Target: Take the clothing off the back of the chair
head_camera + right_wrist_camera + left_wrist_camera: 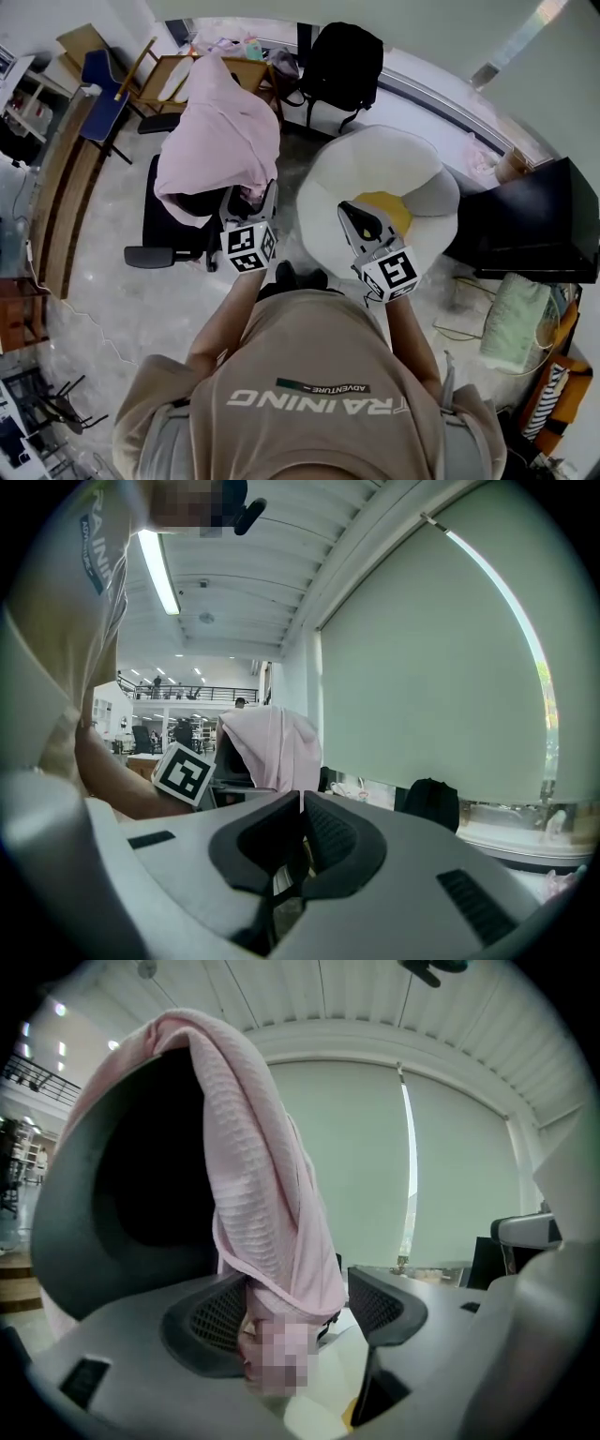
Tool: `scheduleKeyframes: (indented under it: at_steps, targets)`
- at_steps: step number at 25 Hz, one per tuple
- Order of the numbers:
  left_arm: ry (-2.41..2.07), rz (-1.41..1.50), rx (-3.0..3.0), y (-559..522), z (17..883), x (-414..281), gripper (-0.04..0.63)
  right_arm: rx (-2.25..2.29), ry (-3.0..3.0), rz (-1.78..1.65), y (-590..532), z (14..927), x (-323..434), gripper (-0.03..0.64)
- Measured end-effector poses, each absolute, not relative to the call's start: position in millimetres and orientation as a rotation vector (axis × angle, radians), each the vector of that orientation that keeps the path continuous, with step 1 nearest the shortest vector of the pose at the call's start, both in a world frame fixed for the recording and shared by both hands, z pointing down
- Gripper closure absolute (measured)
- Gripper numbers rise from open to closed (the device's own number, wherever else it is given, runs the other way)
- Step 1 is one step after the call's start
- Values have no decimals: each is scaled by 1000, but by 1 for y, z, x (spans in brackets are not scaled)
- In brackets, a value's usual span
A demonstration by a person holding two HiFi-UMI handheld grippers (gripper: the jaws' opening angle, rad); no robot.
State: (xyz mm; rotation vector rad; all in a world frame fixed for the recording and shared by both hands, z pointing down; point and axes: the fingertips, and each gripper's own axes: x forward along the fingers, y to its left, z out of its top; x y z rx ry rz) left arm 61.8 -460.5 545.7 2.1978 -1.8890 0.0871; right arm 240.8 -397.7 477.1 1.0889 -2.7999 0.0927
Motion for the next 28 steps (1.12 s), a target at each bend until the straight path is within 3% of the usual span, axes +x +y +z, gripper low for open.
scheduleKeyframes:
  at_steps: [19,23,28]
  targets:
    - [-1948,-107,2086,-528,526,63,274,1214,-2757,99,-442,477,248,580]
    - [-1952,-125,2060,-527,527,54,468,1208,-2757,95,-443,477,248,580]
    - [-1906,-108,2137,-528,522,60,493,1215,-2749,114,-440,482,252,580]
